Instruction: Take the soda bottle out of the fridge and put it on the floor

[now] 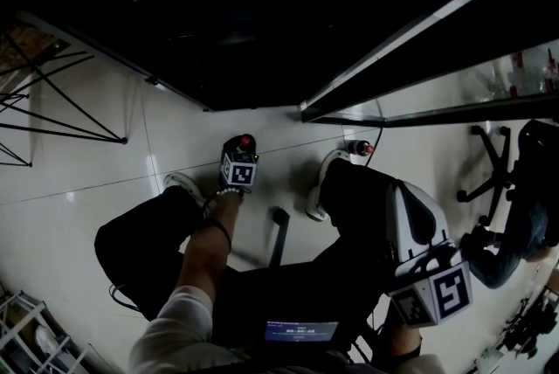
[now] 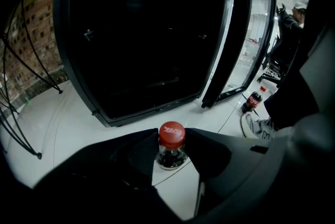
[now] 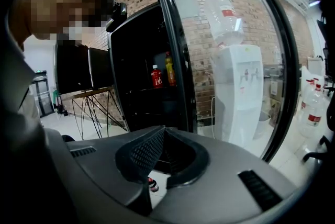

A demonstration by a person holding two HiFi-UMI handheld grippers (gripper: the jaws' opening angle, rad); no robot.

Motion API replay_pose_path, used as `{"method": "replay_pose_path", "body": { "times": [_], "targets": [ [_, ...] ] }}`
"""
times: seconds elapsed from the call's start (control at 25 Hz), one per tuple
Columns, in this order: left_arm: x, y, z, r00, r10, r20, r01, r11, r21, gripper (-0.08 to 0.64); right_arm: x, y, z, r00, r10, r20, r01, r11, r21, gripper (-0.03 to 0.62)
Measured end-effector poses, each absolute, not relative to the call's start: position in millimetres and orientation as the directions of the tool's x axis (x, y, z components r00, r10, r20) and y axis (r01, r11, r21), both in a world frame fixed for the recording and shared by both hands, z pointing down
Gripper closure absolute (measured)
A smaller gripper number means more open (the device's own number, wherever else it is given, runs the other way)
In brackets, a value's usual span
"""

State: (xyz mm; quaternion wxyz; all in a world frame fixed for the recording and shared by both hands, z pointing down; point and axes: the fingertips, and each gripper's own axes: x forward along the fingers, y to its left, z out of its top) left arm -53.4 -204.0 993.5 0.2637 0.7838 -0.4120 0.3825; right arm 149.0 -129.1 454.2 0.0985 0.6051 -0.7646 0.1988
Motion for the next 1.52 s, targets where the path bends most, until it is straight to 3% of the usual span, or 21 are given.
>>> {"method": "replay_pose_path", "body": {
  "times": [1.04,1.44,1.52],
  "targets": [
    [-48.8,-188.4,999.2,0.352,-0.369,0.86,-0.844,-0.522,0.122,0.371,149.3,-128.8,452.6,-0.247,-0.891,0.38,-0.966,0.195,-0.172,0.583],
    [-64.2,-203.7,896.9,0.368,-0.513,0.775,-0.884,-0.451,0.122,0.379,154.0,-121.5,440.8,-0.231,-0.909,0.348,-0.969,0.183,-0.166,0.583],
    [-66.7,-213.2,861.1,0.381,-0.573,0.725,-0.893,-0.431,0.129,0.452,154.1,-122.9,440.3,-0.229,-0.912,0.339,-0.969,0.182,-0.166,0.583]
  ]
}}
